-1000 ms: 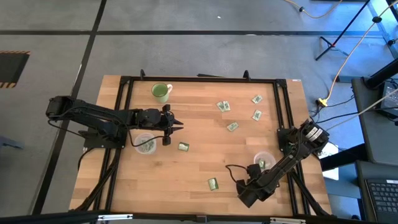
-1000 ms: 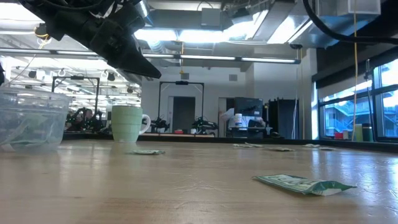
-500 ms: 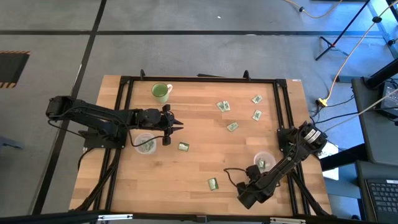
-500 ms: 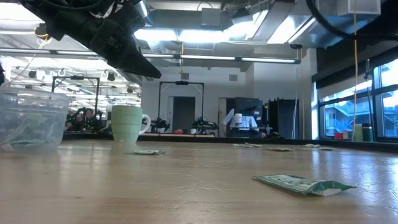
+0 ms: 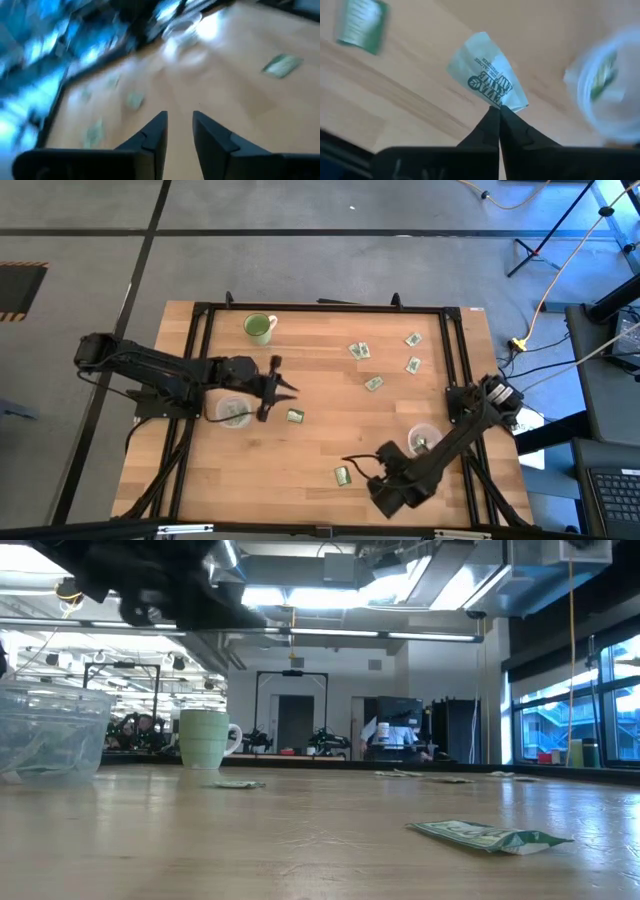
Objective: Pick and place items into bin
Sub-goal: Put the stevia packet into the left transparent bin
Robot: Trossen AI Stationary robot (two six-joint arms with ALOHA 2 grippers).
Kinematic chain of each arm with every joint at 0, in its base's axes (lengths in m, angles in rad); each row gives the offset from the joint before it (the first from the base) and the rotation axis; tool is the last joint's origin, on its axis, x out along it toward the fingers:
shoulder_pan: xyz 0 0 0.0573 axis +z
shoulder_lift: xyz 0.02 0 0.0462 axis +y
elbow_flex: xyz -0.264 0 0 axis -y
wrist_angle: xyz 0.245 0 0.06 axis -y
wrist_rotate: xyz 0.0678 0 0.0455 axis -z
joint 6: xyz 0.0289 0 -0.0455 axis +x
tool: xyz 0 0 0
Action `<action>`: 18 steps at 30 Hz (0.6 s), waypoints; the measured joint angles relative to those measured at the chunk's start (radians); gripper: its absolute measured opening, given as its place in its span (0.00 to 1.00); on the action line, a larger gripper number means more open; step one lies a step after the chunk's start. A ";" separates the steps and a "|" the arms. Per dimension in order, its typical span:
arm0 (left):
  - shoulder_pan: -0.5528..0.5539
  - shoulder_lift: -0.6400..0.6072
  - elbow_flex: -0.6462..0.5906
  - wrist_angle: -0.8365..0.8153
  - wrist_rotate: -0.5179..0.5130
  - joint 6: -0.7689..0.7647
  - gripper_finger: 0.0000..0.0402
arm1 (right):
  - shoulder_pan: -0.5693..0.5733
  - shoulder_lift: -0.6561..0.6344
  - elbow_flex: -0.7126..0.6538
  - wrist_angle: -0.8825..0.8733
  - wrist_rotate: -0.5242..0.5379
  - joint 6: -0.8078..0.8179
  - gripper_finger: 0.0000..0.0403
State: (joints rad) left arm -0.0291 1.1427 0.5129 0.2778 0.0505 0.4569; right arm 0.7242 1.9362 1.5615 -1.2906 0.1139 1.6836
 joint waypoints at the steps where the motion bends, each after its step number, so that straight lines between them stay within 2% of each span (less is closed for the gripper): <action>1: -0.014 0.000 0.000 0.021 0.037 0.049 0.22 | -0.019 -0.001 0.015 -0.001 0.007 -0.061 0.00; 4: -0.076 0.000 0.000 0.061 0.105 0.218 0.24 | -0.085 -0.002 0.045 0.055 0.009 -0.273 0.00; 6: -0.124 0.008 0.000 0.071 0.100 0.326 0.26 | -0.133 -0.002 0.057 0.095 0.010 -0.413 0.00; 9: -0.188 0.027 0.000 0.074 0.053 0.418 0.29 | -0.199 -0.002 0.061 0.157 0.015 -0.582 0.00; 14: -0.259 0.089 0.000 0.147 -0.100 0.442 0.30 | -0.287 -0.002 0.061 0.316 0.008 -0.847 0.00; 18: -0.279 0.146 0.000 0.197 -0.138 0.493 0.31 | -0.336 -0.002 0.061 0.467 -0.050 -1.021 0.00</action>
State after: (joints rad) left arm -0.3078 1.2891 0.5133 0.4749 -0.0878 0.9503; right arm 0.3883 1.9339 1.6226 -0.8233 0.0638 0.6626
